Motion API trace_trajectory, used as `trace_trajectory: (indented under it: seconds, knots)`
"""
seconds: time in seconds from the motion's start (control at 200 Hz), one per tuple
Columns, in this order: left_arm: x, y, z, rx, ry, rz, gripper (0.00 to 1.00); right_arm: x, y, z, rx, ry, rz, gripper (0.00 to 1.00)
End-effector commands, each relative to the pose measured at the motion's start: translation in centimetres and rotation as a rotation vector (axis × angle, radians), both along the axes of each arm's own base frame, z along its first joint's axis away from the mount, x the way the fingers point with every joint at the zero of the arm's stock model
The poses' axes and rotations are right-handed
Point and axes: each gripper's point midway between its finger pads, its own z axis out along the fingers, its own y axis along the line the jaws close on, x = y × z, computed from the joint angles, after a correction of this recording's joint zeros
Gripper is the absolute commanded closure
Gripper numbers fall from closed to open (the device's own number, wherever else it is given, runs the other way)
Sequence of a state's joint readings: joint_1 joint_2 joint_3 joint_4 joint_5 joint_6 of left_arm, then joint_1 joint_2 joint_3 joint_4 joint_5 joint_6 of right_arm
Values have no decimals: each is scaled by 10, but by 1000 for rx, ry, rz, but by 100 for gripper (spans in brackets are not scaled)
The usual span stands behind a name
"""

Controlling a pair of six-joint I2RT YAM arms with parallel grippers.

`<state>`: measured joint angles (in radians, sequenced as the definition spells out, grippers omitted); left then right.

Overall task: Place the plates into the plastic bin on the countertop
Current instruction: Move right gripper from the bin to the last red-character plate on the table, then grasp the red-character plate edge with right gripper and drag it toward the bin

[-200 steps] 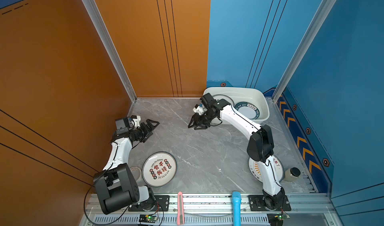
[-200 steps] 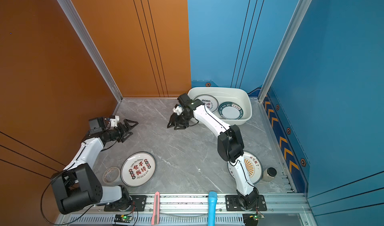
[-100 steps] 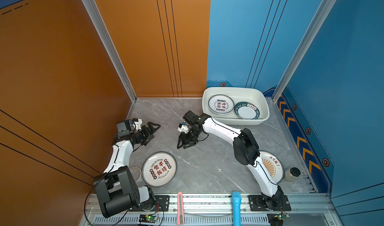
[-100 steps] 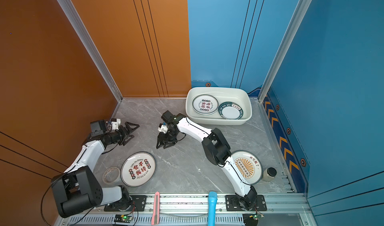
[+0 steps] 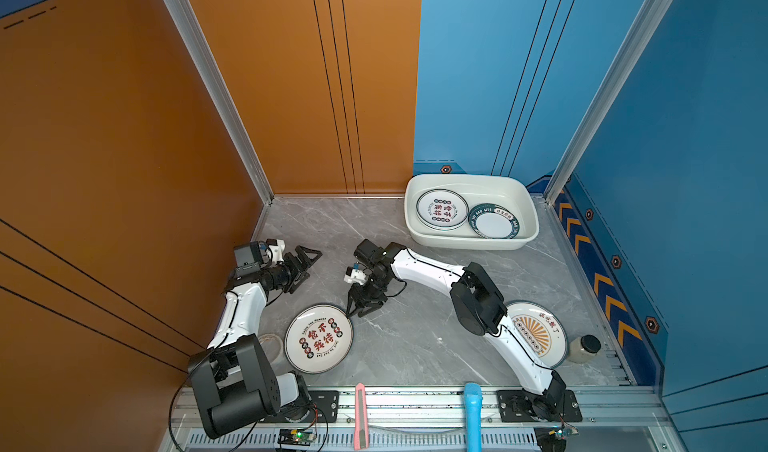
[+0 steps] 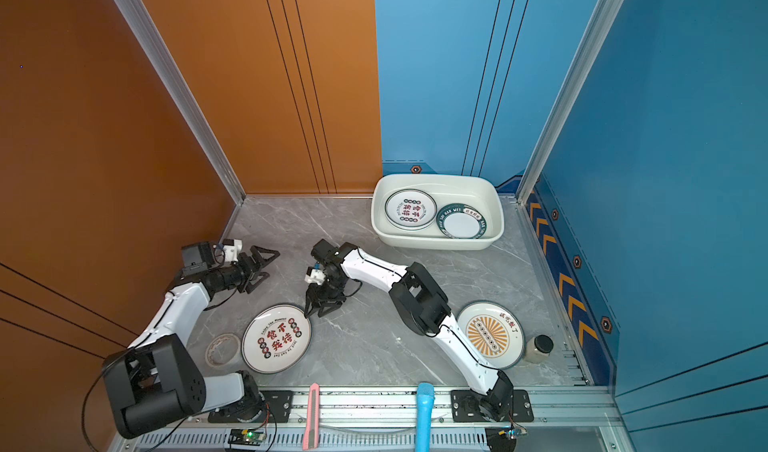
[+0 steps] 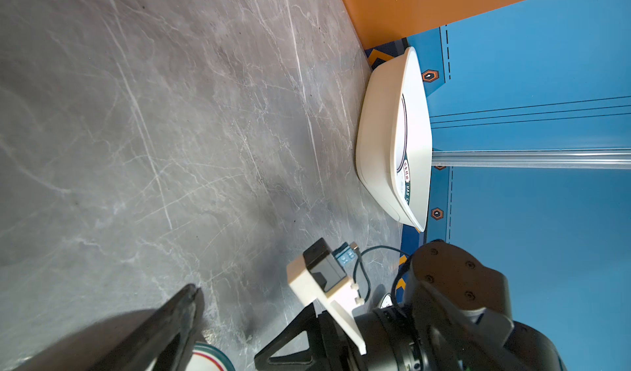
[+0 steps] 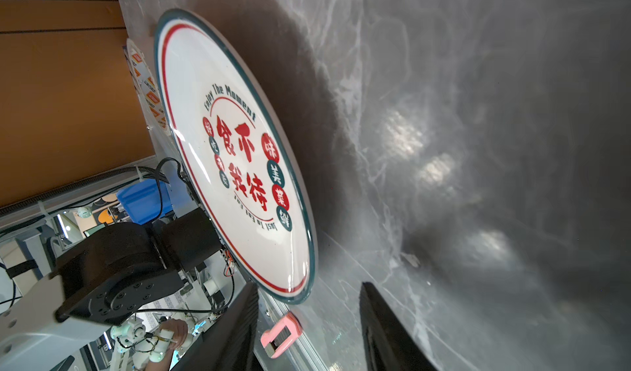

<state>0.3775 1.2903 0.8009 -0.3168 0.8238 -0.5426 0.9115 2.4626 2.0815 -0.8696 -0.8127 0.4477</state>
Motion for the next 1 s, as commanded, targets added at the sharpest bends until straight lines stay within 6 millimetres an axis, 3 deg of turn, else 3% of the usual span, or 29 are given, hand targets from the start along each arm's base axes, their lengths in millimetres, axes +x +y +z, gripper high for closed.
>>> trace_trajectory:
  seconds: [0.0, 0.375, 0.631, 0.996]
  knots:
    - [-3, -7, 2, -22, -11, -24, 2, -11, 3, -16, -1, 29, 33, 50]
    - [-6, -10, 0, -30, -7, -29, 2, -25, 14, -32, -8, 84, 53, 57]
    - [-12, -12, -6, -39, 5, -33, 2, -24, 18, -39, -12, 94, 33, 75]
    - [-15, -17, -9, -51, 13, -44, 2, -7, 19, -29, 4, 39, -5, 96]
